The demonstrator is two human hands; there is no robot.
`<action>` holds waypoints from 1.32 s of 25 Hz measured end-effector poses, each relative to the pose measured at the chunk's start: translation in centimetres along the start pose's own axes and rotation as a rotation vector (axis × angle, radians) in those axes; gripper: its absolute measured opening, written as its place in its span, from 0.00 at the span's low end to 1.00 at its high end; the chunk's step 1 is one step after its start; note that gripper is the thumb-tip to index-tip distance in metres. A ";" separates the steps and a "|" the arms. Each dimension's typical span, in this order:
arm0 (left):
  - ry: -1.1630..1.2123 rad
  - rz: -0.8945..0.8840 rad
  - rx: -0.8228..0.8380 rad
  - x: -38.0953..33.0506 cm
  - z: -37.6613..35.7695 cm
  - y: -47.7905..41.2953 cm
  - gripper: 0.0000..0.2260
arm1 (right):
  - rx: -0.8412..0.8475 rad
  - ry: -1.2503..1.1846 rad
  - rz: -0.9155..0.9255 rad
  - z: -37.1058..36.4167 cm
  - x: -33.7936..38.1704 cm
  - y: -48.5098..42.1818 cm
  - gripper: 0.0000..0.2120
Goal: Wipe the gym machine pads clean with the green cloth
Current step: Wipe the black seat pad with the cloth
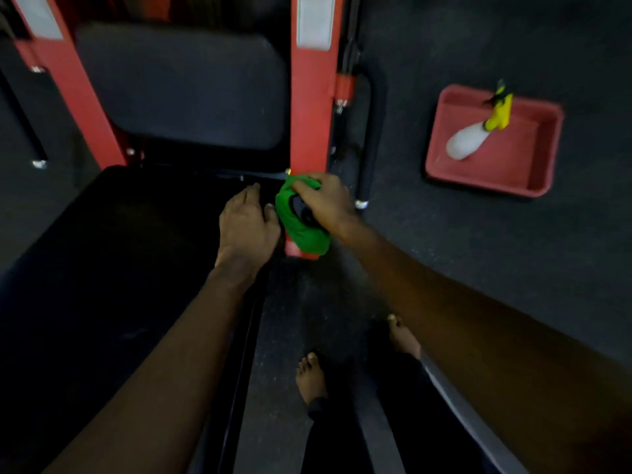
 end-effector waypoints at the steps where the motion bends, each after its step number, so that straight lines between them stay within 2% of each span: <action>1: 0.041 -0.020 -0.019 -1.3 2.8 0.1 0.28 | 0.006 -0.013 0.038 1.2 2.8 1.1 0.12; 6: 0.225 -0.132 -0.136 -9.7 19.1 4.3 0.17 | 0.019 0.011 0.134 8.8 17.0 10.1 0.13; 10: 0.434 -0.080 -0.168 -15.0 30.5 9.2 0.14 | -0.030 0.068 0.213 15.9 27.2 18.1 0.16; 13: 0.464 -0.094 -0.221 -18.6 39.1 11.5 0.13 | -0.105 0.093 0.281 22.1 34.8 22.7 0.17; 17: 0.477 -0.194 -0.300 -22.1 49.2 12.9 0.12 | -0.210 0.113 0.414 30.1 43.7 27.2 0.13; 20: 0.470 -0.270 -0.364 -23.8 55.6 13.8 0.11 | -0.304 0.130 0.523 35.5 49.5 31.3 0.14; 25: 0.469 -0.386 -0.471 -26.8 62.7 16.7 0.10 | -0.461 0.048 0.627 42.2 54.2 37.2 0.03; 29: 0.436 -0.476 -0.504 -29.6 65.0 18.1 0.11 | -0.541 -0.023 0.673 43.4 55.9 39.4 0.05; 33: 0.416 -0.526 -0.494 -32.0 65.4 18.4 0.11 | -0.517 -0.023 0.709 44.0 56.9 40.7 0.07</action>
Point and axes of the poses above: each hand's wrist, its own y-axis away from the middle knuckle, its own z-axis out of the back of the hand, x = y × z, the point moved 4 cm from there along -y, towards the middle knuckle, and after that the axes turned 11 degrees about -y, right-handed, at the moved point
